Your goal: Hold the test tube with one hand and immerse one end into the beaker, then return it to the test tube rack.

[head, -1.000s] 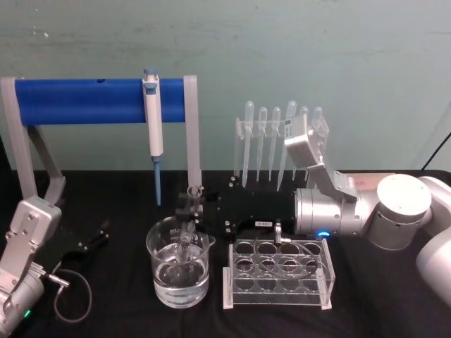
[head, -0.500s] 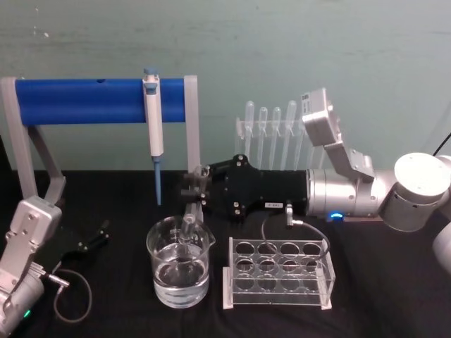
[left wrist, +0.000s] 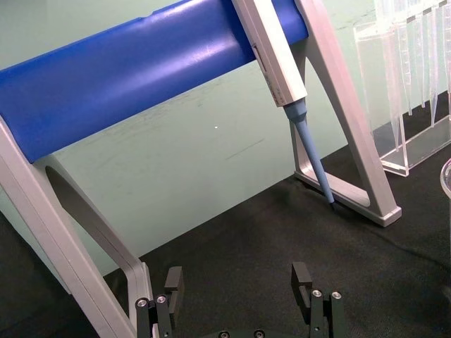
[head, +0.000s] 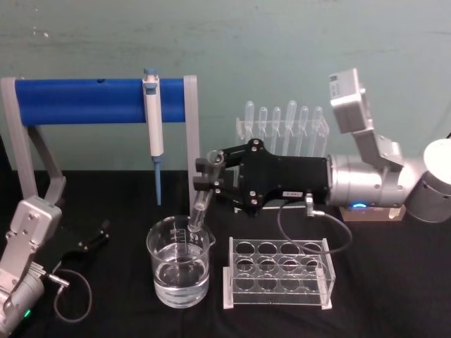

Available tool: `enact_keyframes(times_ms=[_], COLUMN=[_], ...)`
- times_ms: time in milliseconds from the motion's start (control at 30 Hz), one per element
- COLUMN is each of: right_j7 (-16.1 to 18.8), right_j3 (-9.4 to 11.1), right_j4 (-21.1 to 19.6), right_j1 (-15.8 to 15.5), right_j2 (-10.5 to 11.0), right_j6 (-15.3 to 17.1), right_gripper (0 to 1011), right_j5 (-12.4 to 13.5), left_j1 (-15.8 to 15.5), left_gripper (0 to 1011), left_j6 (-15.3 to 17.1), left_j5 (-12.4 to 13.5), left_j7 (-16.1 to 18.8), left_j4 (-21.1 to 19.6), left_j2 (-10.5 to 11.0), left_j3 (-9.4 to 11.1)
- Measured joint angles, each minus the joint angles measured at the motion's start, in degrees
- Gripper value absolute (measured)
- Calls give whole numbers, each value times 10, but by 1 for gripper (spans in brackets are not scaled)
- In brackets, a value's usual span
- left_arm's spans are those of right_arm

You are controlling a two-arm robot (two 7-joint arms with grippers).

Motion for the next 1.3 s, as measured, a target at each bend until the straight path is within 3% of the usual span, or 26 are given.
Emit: enact_keyframes(times_ms=[267,533,733,1000,1300], right_j7=[-25,-54,-67,-75,-75], right_j3=[20,51,68,84,90], right_j4=[-57,-118,-139,-142,-123], right_j1=[-29,-85,-127,-160,-173], right_j2=[48,109,136,146,138], right_j6=[5,3,-2,-12,-18], right_gripper=[225,226,226,226,226], right_j5=[6,11,14,12,1], left_j1=[0,0,0,0,0], left_gripper=[1000,1000,1000,1000,1000], left_j6=[0,0,0,0,0], left_j5=[0,0,0,0,0], left_j7=[0,0,0,0,0], left_j4=[0,0,0,0,0], left_j2=[0,0,0,0,0], left_j3=[0,0,0,0,0])
